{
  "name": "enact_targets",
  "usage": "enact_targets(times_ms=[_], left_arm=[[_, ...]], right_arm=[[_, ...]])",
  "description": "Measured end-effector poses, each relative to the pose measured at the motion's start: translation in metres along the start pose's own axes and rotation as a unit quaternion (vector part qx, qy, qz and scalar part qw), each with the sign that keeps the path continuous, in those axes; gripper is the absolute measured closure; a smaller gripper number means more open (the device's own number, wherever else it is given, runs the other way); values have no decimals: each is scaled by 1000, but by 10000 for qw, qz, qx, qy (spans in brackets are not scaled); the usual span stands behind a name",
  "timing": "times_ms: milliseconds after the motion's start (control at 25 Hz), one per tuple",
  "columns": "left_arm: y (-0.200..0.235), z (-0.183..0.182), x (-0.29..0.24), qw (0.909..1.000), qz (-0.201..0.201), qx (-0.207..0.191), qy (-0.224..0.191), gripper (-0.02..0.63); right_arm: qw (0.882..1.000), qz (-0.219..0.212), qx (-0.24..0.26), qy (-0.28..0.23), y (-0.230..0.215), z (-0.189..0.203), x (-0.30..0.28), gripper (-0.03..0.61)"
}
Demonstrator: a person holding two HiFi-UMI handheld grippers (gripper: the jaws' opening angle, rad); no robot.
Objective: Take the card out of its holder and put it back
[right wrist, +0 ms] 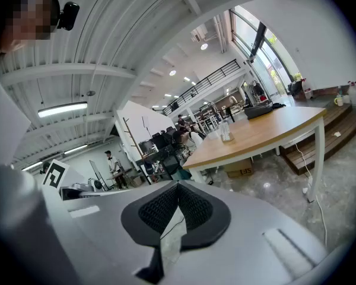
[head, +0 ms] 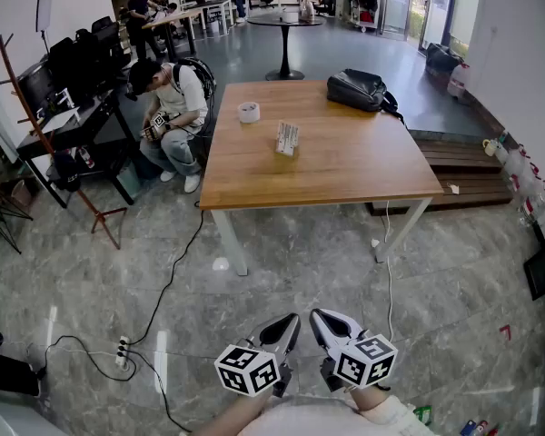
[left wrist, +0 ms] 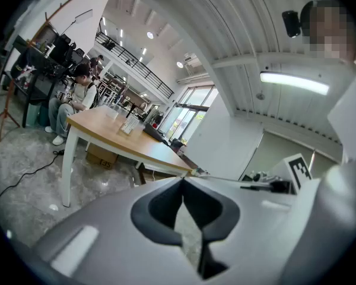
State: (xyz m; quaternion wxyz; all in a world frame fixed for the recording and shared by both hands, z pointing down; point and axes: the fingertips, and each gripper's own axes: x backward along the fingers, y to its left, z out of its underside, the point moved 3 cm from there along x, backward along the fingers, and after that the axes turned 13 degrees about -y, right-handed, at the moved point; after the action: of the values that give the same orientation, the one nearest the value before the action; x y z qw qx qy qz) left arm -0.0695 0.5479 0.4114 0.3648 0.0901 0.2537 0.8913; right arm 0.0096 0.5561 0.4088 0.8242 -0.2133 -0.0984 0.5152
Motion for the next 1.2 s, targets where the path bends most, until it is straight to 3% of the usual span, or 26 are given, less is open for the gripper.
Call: enact_targets(times_ms=[200, 360, 480, 800, 920, 1200], left_arm=[[52, -41, -63, 9999, 78, 78, 55, 606], [87, -89, -118, 9988, 461, -125, -85, 606], [114, -106, -150, 9986, 506, -143, -88, 606], [169, -102, -204, 9991, 285, 188, 246, 606], [195, -109, -234, 9994, 142, 216, 237, 606], [242, -145, -320, 9998, -127, 133, 95, 606]], right_arm=[[9999, 107, 70, -27, -30, -26, -70, 584], [9999, 87, -11, -110, -53, -48, -138, 584], [9997, 194, -1, -170, -69, -59, -177, 584], [9986, 436, -306, -21, -116, -65, -236, 584], [9985, 358, -410, -1, -139, -70, -270, 584], [9996, -51, -127, 247, -194, -115, -363, 584]])
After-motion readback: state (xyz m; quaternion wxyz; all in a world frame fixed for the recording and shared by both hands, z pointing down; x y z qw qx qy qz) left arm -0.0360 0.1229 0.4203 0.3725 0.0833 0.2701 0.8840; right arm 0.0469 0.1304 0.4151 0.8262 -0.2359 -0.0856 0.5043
